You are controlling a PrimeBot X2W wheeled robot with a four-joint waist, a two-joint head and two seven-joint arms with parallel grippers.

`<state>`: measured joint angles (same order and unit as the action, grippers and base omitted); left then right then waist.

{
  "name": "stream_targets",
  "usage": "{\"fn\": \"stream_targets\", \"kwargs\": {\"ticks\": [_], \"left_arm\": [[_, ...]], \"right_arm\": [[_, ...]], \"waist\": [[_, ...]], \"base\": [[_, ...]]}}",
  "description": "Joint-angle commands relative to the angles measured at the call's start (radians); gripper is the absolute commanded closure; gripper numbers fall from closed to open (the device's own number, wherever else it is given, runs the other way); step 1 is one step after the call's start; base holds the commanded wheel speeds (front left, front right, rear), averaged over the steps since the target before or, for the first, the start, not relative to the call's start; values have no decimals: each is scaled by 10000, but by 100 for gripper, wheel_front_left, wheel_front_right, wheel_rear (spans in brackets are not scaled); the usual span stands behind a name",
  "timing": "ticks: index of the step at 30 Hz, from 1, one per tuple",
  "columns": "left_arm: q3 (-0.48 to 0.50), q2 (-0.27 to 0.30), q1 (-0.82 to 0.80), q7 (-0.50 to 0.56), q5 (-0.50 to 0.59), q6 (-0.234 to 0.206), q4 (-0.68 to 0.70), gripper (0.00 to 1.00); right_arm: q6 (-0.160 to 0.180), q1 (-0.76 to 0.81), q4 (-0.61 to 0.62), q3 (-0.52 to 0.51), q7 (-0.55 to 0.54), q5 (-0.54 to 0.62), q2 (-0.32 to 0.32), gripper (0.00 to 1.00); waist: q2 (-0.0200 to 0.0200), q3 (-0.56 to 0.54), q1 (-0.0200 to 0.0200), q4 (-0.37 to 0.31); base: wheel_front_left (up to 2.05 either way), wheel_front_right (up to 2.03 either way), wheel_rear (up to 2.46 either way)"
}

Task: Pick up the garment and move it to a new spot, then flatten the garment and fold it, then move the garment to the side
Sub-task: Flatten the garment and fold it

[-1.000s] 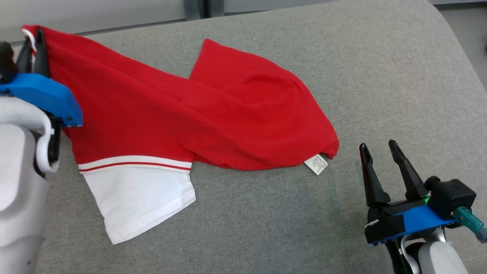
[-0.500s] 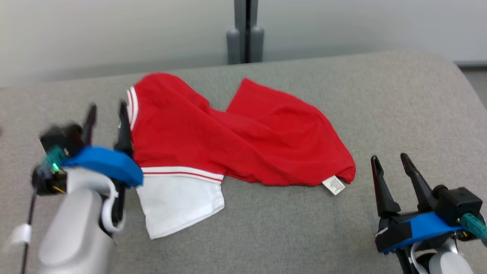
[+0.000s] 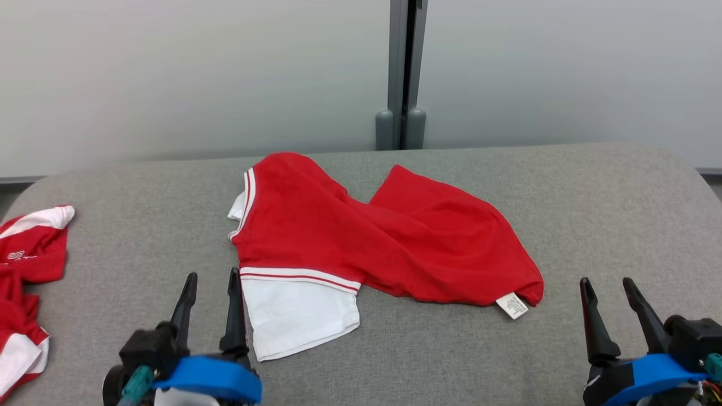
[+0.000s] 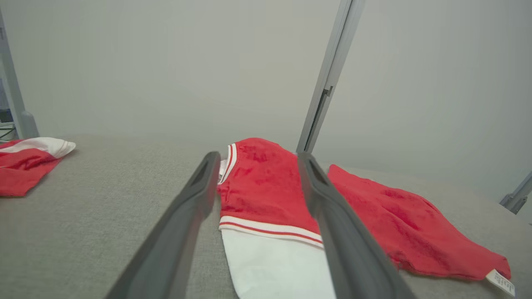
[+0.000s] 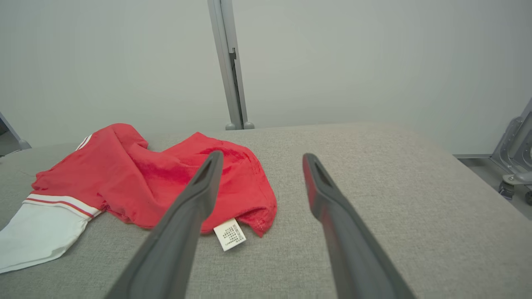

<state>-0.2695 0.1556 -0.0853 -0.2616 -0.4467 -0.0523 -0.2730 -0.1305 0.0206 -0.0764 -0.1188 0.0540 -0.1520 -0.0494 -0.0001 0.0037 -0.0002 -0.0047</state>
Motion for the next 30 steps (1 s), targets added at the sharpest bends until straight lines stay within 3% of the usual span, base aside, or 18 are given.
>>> {"fn": "stream_targets", "kwargs": {"ticks": [1, 13, 30], "left_arm": [[92, 46, 282, -38, 197, 10, 211, 0], [720, 288, 1446, -44, 848, 156, 654, 0], [392, 383, 1328, 439, 966, 73, 362, 0]], "right_arm": [[-3, 153, -51, -74, -21, -8, -22, 0], [-5, 273, -533, -11, 92, -49, -20, 0], [-5, 67, -739, 113, -306, -193, -20, 0]], "waist": [[1, -68, 2, 39], [1, -362, 2, 465], [1, -151, 2, 401]], "base": [[0, 0, 0], [0, 0, 0], [0, 0, 0]]}}
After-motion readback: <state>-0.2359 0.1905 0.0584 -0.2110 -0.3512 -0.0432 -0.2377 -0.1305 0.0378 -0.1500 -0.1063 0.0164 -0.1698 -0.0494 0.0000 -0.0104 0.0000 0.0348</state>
